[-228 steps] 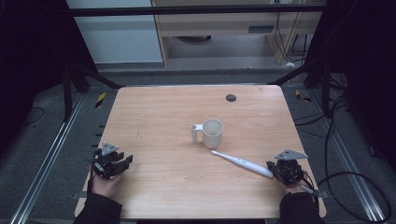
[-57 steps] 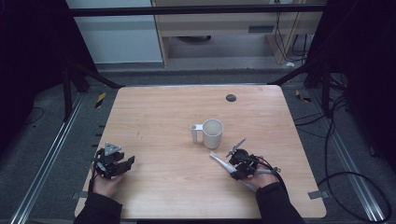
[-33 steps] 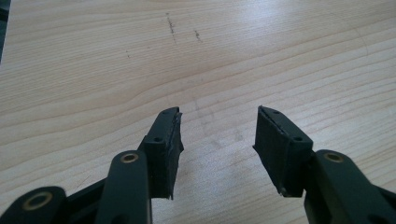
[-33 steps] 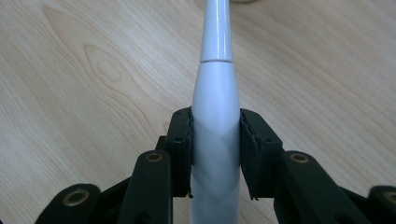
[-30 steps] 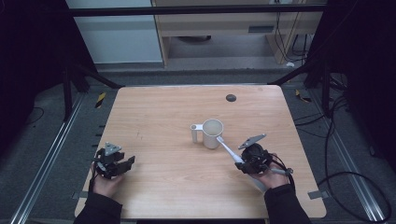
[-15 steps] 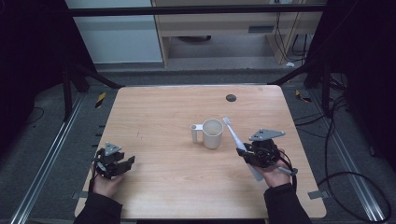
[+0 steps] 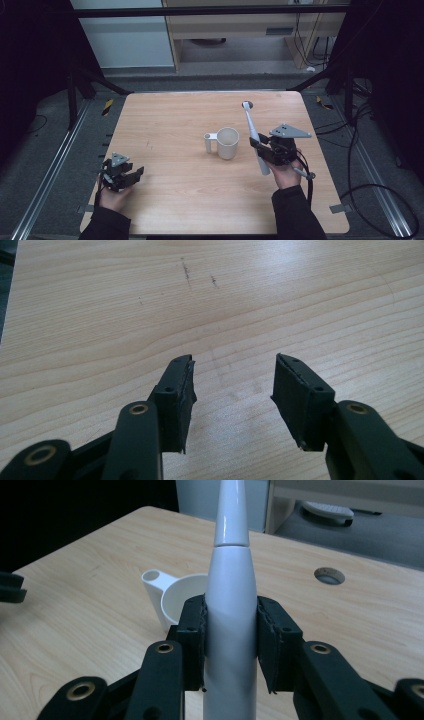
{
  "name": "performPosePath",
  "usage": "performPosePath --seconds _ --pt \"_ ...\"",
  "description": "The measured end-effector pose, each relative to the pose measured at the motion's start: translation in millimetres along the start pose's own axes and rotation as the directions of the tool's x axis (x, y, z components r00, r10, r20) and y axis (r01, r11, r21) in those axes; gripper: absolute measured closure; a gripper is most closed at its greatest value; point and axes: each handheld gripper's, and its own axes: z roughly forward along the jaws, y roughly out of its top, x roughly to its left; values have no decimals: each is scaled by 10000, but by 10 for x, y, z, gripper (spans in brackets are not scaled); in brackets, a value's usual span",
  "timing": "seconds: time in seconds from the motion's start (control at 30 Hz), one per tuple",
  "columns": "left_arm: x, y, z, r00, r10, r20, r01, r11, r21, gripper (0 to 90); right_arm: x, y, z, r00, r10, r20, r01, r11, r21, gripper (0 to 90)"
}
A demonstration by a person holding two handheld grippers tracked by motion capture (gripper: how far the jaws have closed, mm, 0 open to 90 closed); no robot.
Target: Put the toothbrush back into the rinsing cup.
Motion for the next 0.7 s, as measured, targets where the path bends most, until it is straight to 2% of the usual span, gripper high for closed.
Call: performPosePath --seconds 0.33,0.7 --pt "6 0 -2 10000 -17 -16 16 10000 -33 496 14 176 116 9994 249 224 -224 9939 -1078 669" --pt "12 -2 0 10000 -11 -38 10 10000 -32 496 8 373 318 9960 858 233 -789 9739 -2128 669"
